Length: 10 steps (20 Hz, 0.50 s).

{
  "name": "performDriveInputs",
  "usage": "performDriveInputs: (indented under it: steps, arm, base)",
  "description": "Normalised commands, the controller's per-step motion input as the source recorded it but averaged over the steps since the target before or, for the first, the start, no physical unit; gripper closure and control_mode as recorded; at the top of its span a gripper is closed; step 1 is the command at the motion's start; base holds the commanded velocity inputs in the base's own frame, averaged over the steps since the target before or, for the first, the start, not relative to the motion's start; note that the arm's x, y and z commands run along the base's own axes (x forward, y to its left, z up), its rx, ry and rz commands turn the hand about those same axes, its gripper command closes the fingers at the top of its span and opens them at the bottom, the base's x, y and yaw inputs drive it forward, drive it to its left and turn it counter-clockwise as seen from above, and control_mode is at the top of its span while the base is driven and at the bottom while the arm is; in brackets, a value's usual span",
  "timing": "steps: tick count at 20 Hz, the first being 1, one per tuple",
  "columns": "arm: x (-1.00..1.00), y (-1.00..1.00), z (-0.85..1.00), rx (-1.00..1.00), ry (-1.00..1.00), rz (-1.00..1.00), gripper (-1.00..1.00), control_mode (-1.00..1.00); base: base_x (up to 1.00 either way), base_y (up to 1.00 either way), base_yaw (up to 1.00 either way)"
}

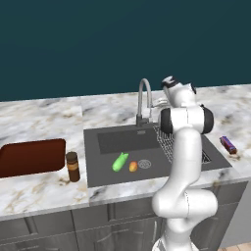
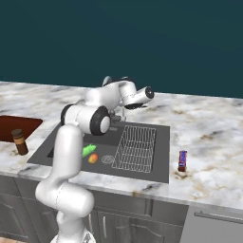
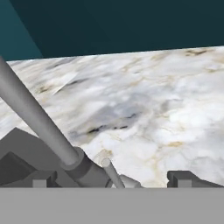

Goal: Pick up all produce items and place them in the sink. Turn on the sink faucet to wash them. Then turn the sink off and put them in the tray.

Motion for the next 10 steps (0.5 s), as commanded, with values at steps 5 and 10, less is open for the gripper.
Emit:
performDriveInputs:
  steps: [5,10]
  arm:
    - [0.18,0.15,-0.21,0.0,0.02,0.04,-1.0,-1.0]
    - [0.12,0.18,-0.24,0.0,0.01,0.04,-1.0,-1.0]
  base:
    - [0.0,0.0,0.0]
    - [0.0,0.0,0.0]
